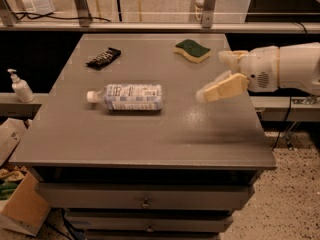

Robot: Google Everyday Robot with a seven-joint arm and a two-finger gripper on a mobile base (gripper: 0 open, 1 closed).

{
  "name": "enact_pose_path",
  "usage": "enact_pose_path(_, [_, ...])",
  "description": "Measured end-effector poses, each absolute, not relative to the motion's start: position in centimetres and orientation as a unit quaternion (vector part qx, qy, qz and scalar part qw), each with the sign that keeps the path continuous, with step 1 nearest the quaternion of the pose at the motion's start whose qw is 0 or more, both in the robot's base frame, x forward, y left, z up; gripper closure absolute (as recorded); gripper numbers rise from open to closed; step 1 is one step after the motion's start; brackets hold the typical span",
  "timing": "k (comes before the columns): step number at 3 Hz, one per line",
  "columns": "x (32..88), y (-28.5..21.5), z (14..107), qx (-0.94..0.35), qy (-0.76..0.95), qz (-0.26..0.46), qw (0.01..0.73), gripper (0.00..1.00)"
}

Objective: Knock blue plastic bottle over

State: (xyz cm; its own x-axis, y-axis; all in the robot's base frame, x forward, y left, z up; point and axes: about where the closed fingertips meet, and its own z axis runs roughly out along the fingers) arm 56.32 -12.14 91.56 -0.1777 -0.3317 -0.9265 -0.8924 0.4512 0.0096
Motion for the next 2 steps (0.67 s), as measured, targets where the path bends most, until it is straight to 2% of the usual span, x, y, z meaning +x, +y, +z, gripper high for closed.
enact_pose_path(1, [56.02, -16.34, 91.58, -0.423, 0.712, 0.298, 0.475, 0.0])
enact_pose_path(2, [55.95, -16.56, 91.75, -0.424, 0.711, 0.299, 0.474, 0.0])
